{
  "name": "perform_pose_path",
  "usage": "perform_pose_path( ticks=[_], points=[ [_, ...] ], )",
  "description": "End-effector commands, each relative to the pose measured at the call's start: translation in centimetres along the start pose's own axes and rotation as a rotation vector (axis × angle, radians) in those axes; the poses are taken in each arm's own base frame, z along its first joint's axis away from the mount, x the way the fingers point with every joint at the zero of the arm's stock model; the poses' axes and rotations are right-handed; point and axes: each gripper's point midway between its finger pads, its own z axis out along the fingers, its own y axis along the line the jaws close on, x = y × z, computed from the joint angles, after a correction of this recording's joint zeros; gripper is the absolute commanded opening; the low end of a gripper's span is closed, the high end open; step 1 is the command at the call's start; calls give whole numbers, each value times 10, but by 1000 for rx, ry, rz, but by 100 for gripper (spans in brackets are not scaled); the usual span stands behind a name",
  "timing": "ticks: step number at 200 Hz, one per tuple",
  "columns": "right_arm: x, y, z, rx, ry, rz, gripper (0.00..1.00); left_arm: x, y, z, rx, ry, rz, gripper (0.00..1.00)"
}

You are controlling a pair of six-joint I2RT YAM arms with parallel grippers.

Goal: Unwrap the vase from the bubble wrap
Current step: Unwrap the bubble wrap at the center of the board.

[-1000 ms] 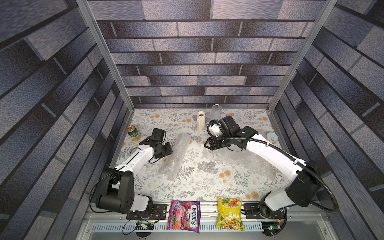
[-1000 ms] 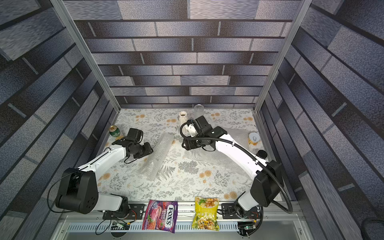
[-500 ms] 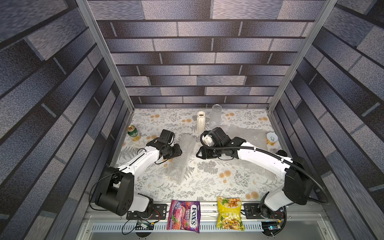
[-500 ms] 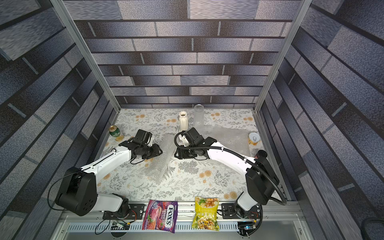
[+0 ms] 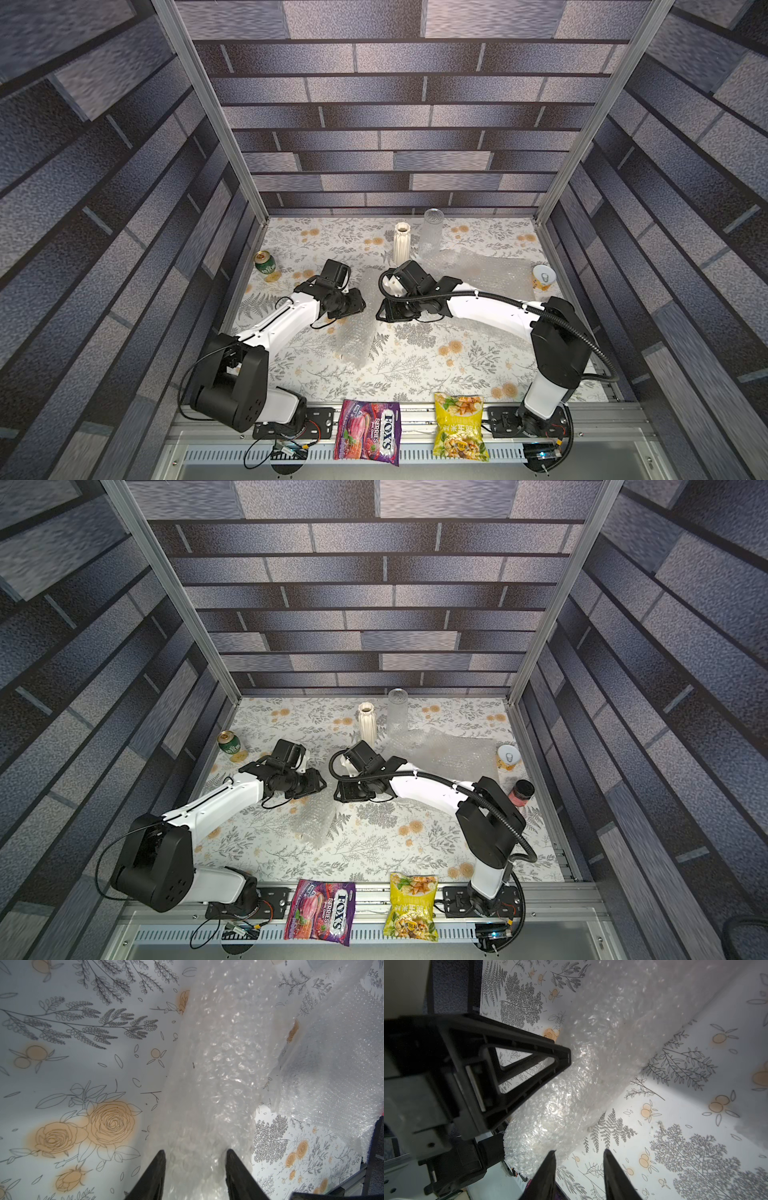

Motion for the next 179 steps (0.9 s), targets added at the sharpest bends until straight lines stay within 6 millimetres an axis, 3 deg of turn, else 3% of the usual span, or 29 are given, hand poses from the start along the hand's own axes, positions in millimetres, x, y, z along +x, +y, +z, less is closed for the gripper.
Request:
perform_pose_path(
  ticks=[1,64,179],
  points=[
    [-6,-1,9,30,-7,2,39,22,3,6,-12,77,-15,48],
    [-12,-13,22,115,-5,-8,39,21,-3,6,4,72,-1,48],
    [1,-41,43,238,66,-3,38,19,-7,4,12,64,8,48]
  ],
)
